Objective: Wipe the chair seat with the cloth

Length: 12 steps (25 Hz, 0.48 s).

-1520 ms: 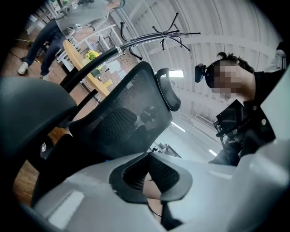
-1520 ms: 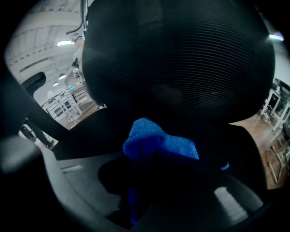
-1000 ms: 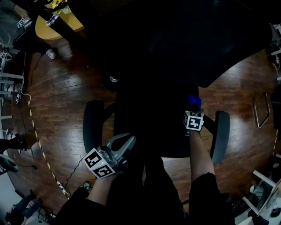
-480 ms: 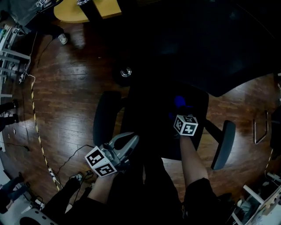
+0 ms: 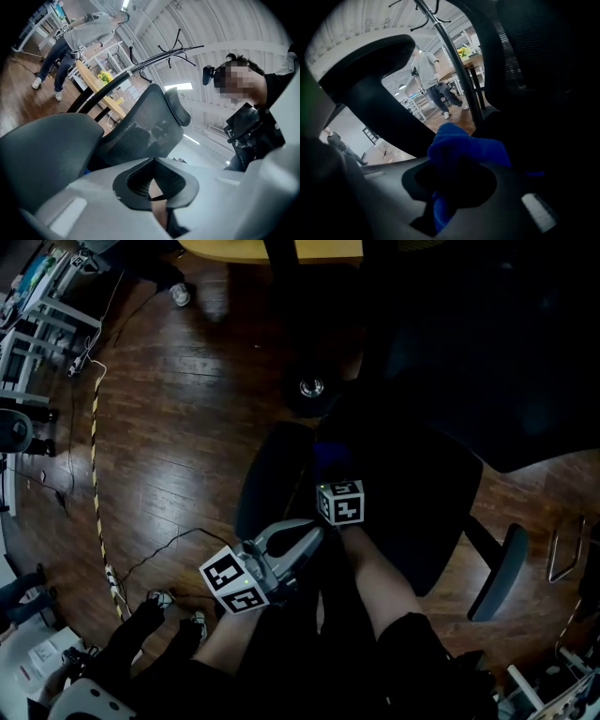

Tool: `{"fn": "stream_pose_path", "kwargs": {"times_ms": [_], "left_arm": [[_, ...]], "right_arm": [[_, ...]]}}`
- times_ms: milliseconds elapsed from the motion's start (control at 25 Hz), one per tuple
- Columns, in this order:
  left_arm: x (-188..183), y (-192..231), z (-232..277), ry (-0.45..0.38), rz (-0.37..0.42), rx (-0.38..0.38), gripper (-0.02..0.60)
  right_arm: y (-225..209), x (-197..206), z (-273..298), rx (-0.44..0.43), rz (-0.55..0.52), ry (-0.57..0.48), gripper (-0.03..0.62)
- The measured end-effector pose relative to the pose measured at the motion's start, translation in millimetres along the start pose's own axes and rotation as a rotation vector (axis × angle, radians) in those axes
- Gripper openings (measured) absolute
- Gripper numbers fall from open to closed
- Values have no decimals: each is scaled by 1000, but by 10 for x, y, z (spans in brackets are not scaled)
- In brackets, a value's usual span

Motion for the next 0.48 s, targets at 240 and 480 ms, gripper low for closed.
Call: {"fn": "stream_pose_path", "kwargs": {"times_ms": [240, 480], "left_arm": [[27, -27, -51, 29, 4, 16, -12], [106, -52, 1, 85, 10, 37, -12]], "right_arm": [[-58, 180, -193, 106, -19, 25, 64], [-682, 710, -654, 258, 69, 28, 64]]}}
Point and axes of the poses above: the fingertips, and each gripper's own axes: z forward along the fingers, y to its left, x out of its underside, the point moved 9 cm from there along -z, backward along the fingers, and after that the axes turned 7 degrees about y, right-handed, at the moved point
